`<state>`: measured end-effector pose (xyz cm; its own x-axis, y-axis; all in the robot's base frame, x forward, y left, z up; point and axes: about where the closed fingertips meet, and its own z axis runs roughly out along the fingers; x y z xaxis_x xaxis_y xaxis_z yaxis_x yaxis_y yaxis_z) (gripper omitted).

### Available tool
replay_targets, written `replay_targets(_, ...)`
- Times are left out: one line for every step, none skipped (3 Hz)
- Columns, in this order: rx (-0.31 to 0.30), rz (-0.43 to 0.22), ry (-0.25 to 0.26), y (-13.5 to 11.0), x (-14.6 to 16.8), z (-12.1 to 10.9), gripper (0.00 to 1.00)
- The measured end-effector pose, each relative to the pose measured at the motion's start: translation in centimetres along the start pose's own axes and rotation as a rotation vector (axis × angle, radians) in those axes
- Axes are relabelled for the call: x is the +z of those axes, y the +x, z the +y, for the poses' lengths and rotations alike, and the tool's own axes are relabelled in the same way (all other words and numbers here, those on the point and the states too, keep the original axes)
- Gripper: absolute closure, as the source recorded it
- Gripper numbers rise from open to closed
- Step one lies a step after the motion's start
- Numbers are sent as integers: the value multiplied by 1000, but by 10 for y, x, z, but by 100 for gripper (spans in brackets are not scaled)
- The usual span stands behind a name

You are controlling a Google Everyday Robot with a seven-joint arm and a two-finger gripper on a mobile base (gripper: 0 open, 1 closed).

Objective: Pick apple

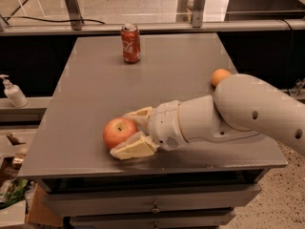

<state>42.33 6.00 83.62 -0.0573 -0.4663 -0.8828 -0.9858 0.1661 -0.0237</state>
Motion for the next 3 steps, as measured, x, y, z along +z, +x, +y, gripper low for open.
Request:
replay_targets(3,-11,7,-1,-1,-1,62)
replay_targets(0,-19,17,-6,-2,-5,87)
replay_targets(-14,-29,27,-19,-1,-12,100)
